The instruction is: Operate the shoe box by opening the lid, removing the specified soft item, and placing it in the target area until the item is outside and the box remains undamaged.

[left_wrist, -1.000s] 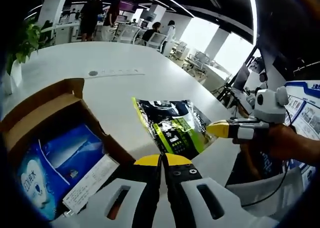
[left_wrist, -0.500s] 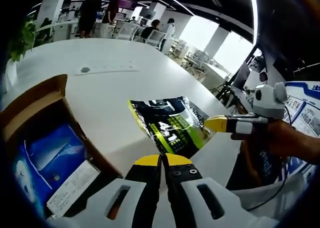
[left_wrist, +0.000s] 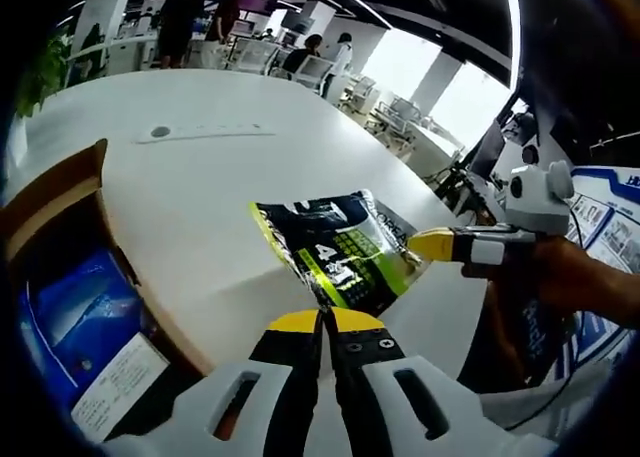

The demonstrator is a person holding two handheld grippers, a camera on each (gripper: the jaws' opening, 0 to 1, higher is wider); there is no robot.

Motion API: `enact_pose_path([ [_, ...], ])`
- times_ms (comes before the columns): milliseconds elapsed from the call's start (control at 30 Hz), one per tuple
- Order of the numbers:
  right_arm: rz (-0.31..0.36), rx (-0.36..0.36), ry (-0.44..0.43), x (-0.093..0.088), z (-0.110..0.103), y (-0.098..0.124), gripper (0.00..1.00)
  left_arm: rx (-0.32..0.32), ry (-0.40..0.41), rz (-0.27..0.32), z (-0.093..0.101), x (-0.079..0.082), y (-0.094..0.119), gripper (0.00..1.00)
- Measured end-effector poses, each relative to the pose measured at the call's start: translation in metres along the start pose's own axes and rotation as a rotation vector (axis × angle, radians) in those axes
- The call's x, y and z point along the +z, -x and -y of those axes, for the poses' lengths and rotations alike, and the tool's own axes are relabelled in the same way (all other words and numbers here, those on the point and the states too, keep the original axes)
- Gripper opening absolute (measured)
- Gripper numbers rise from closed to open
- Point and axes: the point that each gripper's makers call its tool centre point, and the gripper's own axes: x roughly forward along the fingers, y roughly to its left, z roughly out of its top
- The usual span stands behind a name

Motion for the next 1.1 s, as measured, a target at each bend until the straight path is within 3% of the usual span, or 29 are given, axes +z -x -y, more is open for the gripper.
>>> enact_pose_path([
  [533,-0.036,0.012,0.018,-0.001,0.019,-0.011,0.00,0.028,-0.069,-0.039,0.001,-0.009,-0.027,0.01],
  [1100,-0.087,0.026,0.015,-0.012,0.029,-0.026,0.00,0.069,-0.070,-0.095,-0.012,-0.025,-0.051,0.01],
])
